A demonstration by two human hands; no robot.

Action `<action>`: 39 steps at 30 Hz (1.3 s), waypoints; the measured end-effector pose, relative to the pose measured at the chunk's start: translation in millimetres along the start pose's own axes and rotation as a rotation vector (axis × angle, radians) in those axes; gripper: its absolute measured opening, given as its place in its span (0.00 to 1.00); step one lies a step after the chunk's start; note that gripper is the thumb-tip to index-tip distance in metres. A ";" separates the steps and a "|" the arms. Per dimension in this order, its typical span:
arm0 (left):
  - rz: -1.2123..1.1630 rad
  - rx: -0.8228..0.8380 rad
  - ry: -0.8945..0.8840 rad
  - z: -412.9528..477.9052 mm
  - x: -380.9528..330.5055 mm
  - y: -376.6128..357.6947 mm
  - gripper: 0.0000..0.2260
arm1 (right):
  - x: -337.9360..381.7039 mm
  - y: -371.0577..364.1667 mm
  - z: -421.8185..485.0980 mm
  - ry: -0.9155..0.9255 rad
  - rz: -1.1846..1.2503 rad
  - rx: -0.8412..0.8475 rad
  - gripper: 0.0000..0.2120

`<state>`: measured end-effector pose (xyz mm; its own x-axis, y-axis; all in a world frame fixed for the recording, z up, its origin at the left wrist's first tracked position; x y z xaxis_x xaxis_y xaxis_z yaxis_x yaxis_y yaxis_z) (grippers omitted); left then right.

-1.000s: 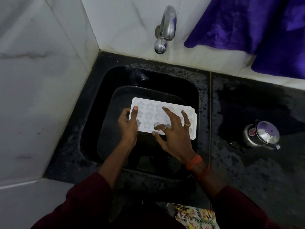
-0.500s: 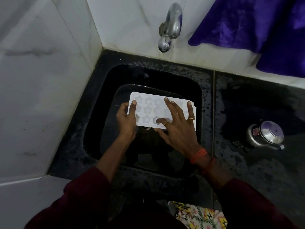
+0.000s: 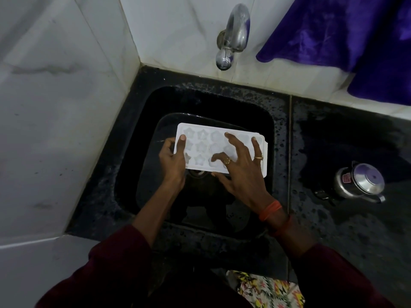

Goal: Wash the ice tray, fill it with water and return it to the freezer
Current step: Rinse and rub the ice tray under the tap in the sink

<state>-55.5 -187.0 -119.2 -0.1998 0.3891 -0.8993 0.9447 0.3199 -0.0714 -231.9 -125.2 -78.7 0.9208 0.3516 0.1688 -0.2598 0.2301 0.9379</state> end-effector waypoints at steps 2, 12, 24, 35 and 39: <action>-0.011 0.002 0.006 -0.2 1.3 -0.2 0.08 | 2.4 1.6 1.5 0.054 -0.035 0.029 0.17; -0.018 0.005 0.031 -3.1 12.0 -0.5 0.10 | 23.4 -1.8 6.9 0.148 -0.160 0.122 0.22; 0.025 -0.017 0.000 -7.8 10.9 2.0 0.09 | 28.3 -12.4 5.7 0.115 -0.182 0.129 0.09; 0.043 -0.019 0.021 -6.3 14.8 3.8 0.09 | 29.5 -10.7 7.2 0.081 -0.088 0.059 0.12; 0.013 -0.006 0.050 -7.2 17.1 5.6 0.09 | 23.1 -8.2 10.5 0.040 -0.053 0.032 0.27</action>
<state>-55.5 -172.3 -131.9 -0.2009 0.4359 -0.8773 0.9458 0.3196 -0.0577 -205.5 -128.5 -79.3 0.9205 0.3760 0.1069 -0.2010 0.2209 0.9544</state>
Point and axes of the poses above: each hand's wrist, its own z-axis towards the middle knuckle, its own y-axis out of the back of the hand, x = y × z, the point moved 3 cm from there along z, towards the middle knuckle, and after that the axes turned 5 degrees about y, right-handed, at the moved point
